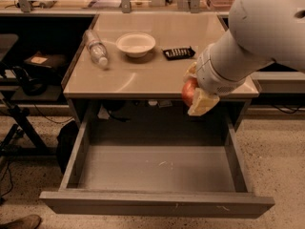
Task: Pick apple from top drawer and place on counter
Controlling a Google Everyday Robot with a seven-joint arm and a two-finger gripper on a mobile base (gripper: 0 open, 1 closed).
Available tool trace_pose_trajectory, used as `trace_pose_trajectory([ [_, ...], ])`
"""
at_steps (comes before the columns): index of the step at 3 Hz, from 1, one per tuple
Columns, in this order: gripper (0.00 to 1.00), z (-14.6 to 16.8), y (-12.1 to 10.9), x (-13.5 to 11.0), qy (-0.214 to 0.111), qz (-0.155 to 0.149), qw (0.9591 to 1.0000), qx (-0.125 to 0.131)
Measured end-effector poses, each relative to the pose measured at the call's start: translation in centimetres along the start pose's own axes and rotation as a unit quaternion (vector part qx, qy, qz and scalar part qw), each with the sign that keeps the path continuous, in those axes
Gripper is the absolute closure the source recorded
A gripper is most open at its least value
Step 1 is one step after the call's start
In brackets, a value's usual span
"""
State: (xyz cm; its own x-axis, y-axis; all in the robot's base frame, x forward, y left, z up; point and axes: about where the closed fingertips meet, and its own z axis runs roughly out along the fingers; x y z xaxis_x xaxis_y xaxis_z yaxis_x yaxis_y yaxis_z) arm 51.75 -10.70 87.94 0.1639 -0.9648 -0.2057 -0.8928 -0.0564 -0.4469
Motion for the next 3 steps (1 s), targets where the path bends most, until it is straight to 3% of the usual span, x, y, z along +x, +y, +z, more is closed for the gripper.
trace_pose_trajectory([
  [1, 1.00, 0.0, -3.1, 0.4, 0.030, -0.001, 0.9996, -0.003],
  [2, 1.00, 0.4, -9.2, 2.5, 0.105, -0.013, 0.9943, -0.011],
  [3, 1.00, 1.3, -14.2, 4.9, 0.187, -0.052, 0.9800, -0.043],
])
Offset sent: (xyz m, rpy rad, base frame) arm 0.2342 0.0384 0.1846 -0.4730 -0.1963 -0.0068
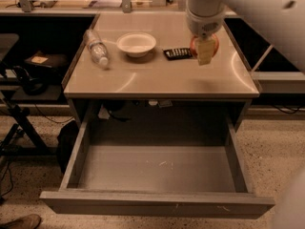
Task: Pick apple from top drawer and place on counter
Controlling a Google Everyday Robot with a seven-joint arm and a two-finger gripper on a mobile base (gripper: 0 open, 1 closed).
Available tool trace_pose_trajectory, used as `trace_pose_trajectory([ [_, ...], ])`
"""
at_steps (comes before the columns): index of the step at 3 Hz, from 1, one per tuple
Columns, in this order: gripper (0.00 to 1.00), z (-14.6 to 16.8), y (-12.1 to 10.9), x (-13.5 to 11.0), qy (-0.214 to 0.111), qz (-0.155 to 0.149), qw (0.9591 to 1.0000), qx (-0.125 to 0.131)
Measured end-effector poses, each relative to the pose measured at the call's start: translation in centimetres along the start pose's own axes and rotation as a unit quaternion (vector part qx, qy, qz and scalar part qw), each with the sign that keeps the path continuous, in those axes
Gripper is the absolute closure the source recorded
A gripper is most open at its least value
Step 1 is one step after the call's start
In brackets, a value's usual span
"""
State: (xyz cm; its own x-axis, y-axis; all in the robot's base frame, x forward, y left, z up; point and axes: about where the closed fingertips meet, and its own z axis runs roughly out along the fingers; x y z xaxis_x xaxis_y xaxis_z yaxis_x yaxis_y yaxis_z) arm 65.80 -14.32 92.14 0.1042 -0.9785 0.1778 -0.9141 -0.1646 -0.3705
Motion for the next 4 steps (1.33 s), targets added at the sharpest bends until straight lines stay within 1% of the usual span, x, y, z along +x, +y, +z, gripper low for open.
trace_pose_trajectory([
  [1, 1.00, -2.1, -1.8, -1.1, 0.008, -0.009, 0.9999, -0.005],
  [2, 1.00, -1.2, -1.6, 1.2, -0.034, 0.013, 0.9993, -0.002],
  [3, 1.00, 1.7, -1.0, 5.7, -0.091, 0.042, 0.9947, -0.023],
  [4, 1.00, 5.0, -1.3, 7.9, -0.137, 0.068, 0.9874, -0.043],
])
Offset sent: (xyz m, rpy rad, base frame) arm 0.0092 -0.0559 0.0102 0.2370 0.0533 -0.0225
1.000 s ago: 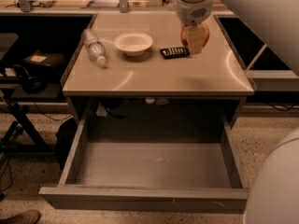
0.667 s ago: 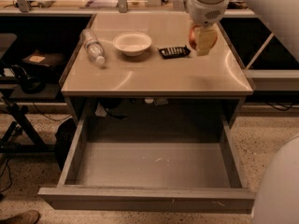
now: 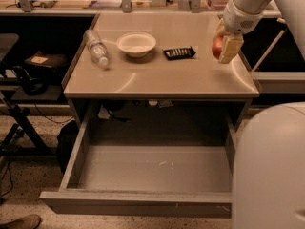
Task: Pick apple from top drawer and place on counter
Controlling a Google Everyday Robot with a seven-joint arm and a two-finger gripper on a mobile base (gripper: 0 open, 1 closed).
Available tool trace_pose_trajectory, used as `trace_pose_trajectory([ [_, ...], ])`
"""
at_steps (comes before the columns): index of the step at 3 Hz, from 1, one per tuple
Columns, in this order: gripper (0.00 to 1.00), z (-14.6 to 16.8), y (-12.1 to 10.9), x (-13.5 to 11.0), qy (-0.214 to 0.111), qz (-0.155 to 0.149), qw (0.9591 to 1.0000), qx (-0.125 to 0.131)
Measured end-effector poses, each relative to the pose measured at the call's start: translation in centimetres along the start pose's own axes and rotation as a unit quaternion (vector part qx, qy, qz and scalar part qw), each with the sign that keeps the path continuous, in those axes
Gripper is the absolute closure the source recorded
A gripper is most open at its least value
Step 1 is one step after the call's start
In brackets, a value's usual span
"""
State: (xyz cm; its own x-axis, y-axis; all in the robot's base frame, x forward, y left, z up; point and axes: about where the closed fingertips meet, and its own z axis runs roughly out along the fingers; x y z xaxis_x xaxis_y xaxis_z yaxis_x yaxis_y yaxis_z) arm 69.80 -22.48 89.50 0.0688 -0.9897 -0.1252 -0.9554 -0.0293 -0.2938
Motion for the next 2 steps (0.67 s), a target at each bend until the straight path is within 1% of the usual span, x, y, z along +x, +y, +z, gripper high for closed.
trace_pose_trajectory([
  [1, 1.00, 2.2, -2.1, 0.5, -0.028, 0.013, 0.9995, 0.001],
  [2, 1.00, 4.5, -3.5, 0.0, -0.044, 0.013, 0.9990, 0.004],
])
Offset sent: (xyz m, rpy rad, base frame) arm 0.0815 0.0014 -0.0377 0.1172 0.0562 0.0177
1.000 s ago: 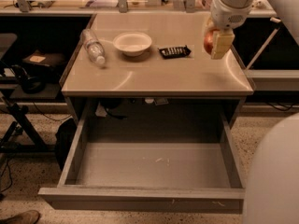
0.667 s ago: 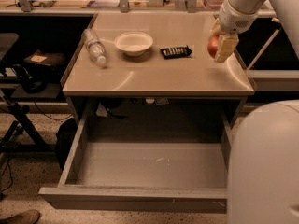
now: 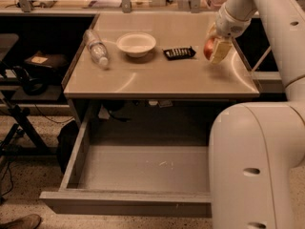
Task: Pick apple from top drawer and place on counter
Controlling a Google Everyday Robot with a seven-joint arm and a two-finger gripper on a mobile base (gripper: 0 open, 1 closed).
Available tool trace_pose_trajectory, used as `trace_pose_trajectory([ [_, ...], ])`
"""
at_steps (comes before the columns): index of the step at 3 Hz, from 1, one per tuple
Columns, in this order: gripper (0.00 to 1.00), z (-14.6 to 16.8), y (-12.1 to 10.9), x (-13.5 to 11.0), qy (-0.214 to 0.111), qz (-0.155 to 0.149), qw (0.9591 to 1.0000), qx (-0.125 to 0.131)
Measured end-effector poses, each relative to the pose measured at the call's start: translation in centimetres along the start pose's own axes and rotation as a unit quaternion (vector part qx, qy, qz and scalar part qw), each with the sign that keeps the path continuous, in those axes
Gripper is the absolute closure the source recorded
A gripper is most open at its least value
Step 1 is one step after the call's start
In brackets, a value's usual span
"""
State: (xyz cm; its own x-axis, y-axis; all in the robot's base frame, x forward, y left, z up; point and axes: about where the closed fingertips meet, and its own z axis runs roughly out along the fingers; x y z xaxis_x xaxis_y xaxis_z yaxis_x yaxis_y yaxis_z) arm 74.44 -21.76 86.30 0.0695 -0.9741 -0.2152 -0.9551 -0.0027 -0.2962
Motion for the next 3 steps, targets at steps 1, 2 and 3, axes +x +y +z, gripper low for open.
trace_pose_trajectory([
  [1, 0.81, 0.40, -0.58, -0.07, -0.001, 0.000, 1.0000, 0.008],
  [2, 0.59, 0.87, -0.98, -0.26, -0.003, -0.001, 0.9999, 0.013],
  [3, 0.35, 0.87, -0.98, -0.26, -0.003, -0.001, 0.9999, 0.013],
])
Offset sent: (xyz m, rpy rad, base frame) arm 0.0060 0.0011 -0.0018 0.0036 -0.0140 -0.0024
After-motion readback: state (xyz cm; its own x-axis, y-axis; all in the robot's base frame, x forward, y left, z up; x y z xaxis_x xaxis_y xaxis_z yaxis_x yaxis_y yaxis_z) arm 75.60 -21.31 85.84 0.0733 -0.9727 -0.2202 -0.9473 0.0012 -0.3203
